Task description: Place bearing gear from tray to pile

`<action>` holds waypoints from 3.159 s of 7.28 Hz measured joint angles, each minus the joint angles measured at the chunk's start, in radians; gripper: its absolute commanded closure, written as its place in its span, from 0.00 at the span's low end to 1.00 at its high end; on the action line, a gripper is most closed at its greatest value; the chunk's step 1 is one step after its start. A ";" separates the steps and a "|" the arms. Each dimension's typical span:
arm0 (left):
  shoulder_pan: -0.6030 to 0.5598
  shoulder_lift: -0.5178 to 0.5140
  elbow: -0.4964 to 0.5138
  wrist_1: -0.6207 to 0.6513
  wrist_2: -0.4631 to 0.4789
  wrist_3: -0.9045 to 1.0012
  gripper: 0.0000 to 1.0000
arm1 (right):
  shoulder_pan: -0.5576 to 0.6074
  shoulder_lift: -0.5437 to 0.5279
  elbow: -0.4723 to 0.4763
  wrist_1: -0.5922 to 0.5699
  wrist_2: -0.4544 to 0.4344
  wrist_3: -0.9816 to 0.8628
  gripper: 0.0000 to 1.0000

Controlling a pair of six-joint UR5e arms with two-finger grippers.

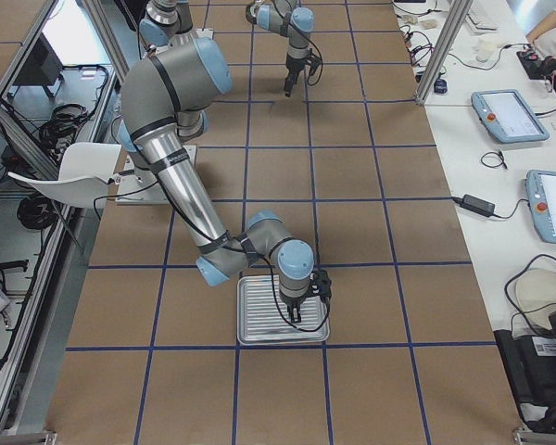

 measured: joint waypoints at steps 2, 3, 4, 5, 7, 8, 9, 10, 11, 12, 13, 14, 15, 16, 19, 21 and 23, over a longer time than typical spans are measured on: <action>0.000 -0.001 0.001 -0.016 0.002 0.000 0.59 | 0.000 -0.004 0.001 0.004 0.000 0.000 0.92; 0.000 -0.002 0.001 -0.025 0.003 0.001 0.98 | 0.003 -0.014 0.003 0.006 0.004 0.005 0.92; 0.000 -0.003 0.002 -0.035 0.005 0.001 1.00 | 0.021 -0.036 0.006 0.008 0.014 0.020 0.92; 0.000 -0.003 0.003 -0.045 0.005 0.002 1.00 | 0.071 -0.068 0.011 0.019 0.030 0.061 0.93; 0.007 0.002 0.017 -0.095 0.021 0.009 1.00 | 0.234 -0.172 0.033 0.108 0.052 0.248 0.93; 0.033 0.014 0.034 -0.126 0.041 0.021 1.00 | 0.341 -0.237 0.066 0.146 0.052 0.391 0.93; 0.091 0.034 0.069 -0.182 0.055 0.045 1.00 | 0.473 -0.289 0.101 0.165 0.049 0.556 0.93; 0.179 0.057 0.129 -0.274 0.063 0.109 1.00 | 0.610 -0.313 0.129 0.171 0.048 0.717 0.94; 0.280 0.079 0.187 -0.363 0.076 0.200 1.00 | 0.747 -0.318 0.151 0.166 0.052 0.868 0.94; 0.376 0.095 0.218 -0.412 0.095 0.296 1.00 | 0.886 -0.310 0.165 0.160 0.057 1.025 0.95; 0.458 0.106 0.225 -0.431 0.112 0.384 1.00 | 1.050 -0.289 0.167 0.150 0.058 1.196 0.94; 0.520 0.114 0.220 -0.435 0.119 0.431 1.00 | 1.216 -0.251 0.158 0.118 0.060 1.368 0.94; 0.571 0.115 0.209 -0.431 0.120 0.463 1.00 | 1.337 -0.208 0.139 0.075 0.062 1.524 0.85; 0.639 0.112 0.194 -0.421 0.120 0.514 1.00 | 1.423 -0.169 0.120 0.050 0.063 1.635 0.57; 0.863 0.110 0.080 -0.270 0.142 0.708 1.00 | 1.495 -0.126 0.110 0.029 0.097 1.694 0.00; 0.956 0.102 0.034 -0.212 0.176 0.784 1.00 | 1.374 -0.197 0.082 0.102 0.101 1.547 0.00; 1.010 0.091 -0.004 -0.202 0.182 0.802 1.00 | 1.170 -0.326 -0.016 0.362 0.099 1.240 0.00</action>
